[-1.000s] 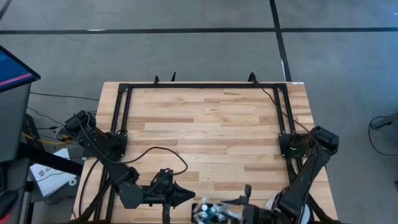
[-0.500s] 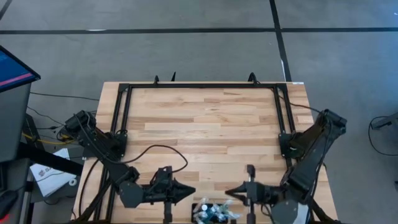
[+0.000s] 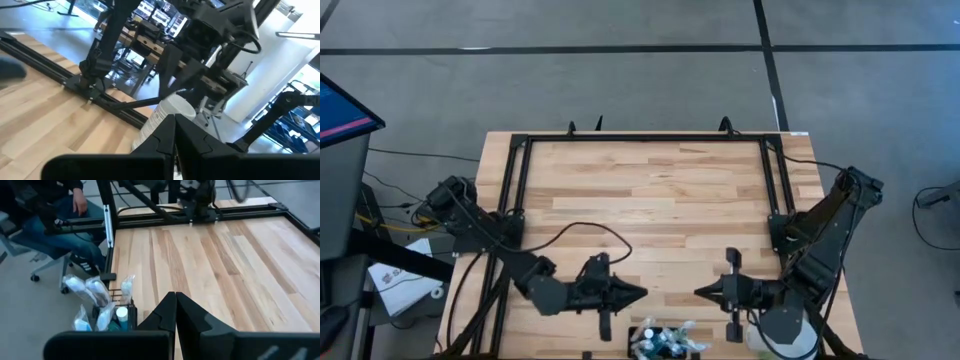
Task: Pick & Place toothbrushing station
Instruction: Return to Home Position
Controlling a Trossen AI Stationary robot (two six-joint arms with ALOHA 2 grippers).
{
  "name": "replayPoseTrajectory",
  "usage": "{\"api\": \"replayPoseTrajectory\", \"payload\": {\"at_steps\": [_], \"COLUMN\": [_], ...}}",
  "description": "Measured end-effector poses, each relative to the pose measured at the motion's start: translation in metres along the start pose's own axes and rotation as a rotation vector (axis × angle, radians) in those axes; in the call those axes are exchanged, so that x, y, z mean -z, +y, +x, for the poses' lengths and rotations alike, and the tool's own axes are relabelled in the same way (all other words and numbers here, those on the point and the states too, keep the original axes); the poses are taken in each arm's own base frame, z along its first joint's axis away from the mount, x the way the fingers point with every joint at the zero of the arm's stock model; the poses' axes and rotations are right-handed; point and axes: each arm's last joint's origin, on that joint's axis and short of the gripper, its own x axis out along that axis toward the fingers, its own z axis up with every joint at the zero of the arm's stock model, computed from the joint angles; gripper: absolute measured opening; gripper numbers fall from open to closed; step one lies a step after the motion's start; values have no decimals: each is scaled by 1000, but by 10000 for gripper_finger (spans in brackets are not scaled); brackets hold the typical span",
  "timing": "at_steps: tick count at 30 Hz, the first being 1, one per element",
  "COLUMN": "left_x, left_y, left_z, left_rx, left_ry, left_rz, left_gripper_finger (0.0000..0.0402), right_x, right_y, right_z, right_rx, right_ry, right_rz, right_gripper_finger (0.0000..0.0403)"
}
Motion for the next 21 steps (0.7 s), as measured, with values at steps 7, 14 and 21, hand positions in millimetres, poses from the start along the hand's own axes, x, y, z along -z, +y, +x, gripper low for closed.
{"api": "replayPoseTrajectory", "payload": {"at_steps": [7,14,21], "left_x": [-32,-98,-132], "left_y": [22,43,51], "left_z": [22,16,0], "left_rx": [76,121,117], "left_ry": [10,-105,-182], "left_rz": [-169,-188,-85], "left_gripper_finger": [2,2,2], "right_x": [3,37,53], "right_y": [-2,-17,-54], "right_z": [4,29,31], "right_rx": [44,-141,-184], "right_ry": [-24,-146,-174], "right_rz": [-58,31,107], "right_gripper_finger": [0,0,0]}}
